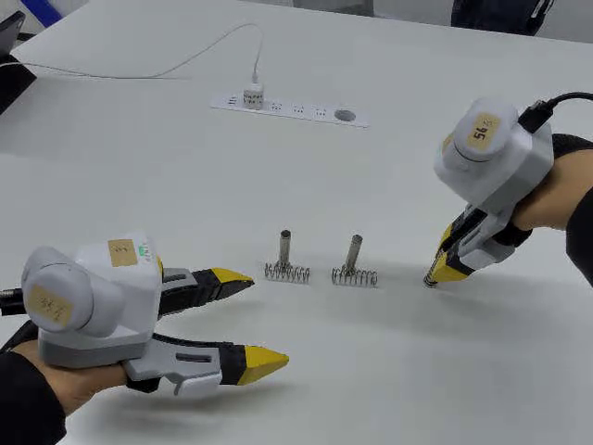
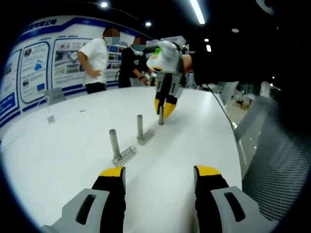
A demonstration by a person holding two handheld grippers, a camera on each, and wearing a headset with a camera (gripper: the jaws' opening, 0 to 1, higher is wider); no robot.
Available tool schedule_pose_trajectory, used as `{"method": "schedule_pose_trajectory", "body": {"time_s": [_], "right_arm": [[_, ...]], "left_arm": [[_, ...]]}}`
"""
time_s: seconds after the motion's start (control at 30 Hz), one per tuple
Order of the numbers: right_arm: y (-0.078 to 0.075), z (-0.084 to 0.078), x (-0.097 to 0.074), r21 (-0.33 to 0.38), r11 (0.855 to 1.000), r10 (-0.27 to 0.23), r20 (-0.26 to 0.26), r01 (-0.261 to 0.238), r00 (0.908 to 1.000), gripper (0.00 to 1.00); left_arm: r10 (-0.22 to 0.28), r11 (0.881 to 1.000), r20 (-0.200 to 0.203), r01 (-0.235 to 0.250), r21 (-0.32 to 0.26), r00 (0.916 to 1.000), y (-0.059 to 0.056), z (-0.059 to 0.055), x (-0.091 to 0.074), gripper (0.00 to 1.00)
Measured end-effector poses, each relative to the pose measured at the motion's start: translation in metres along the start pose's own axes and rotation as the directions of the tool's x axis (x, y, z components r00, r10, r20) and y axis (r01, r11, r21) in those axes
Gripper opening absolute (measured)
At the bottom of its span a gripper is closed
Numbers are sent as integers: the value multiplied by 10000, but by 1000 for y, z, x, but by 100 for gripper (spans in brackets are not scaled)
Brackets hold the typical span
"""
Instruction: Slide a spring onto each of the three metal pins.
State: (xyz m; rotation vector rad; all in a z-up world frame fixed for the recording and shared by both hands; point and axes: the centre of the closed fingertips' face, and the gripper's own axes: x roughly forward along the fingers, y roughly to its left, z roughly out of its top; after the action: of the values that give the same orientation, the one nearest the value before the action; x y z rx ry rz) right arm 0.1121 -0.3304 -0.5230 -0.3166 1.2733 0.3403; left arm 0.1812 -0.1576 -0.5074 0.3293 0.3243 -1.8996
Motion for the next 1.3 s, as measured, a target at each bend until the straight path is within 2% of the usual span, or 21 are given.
{"method": "schedule_pose_trajectory", "body": {"time_s": [0.17,0.23,0.5,0.7,0.8,1.03,1.3], "right_arm": [[1,2,-7,-139,9997,-205,92,206,9997,21],[1,7,-12,-281,9988,-395,249,402,9989,23],[8,26,-18,-718,9962,-446,618,490,9971,23],[18,44,-11,-1013,9947,-74,1120,188,9937,23],[22,49,-4,-1188,9928,12,1179,129,9930,22],[27,56,11,-1620,9868,199,1295,14,9914,19],[29,59,21,-1779,9840,322,1406,-67,9895,16]], "left_arm": [[7,10000,22,-7,24,10000,0,1,0,57],[4,10000,25,-4,24,10000,0,1,0,57],[-4,10000,13,4,86,10000,-1,2,0,57],[64,9999,37,-64,107,10000,1,3,-2,57],[81,9999,38,-81,103,10000,2,3,-1,56],[94,9999,-6,-94,141,10000,2,3,-1,56],[103,9998,-39,-102,163,9999,2,3,-1,55]]}}
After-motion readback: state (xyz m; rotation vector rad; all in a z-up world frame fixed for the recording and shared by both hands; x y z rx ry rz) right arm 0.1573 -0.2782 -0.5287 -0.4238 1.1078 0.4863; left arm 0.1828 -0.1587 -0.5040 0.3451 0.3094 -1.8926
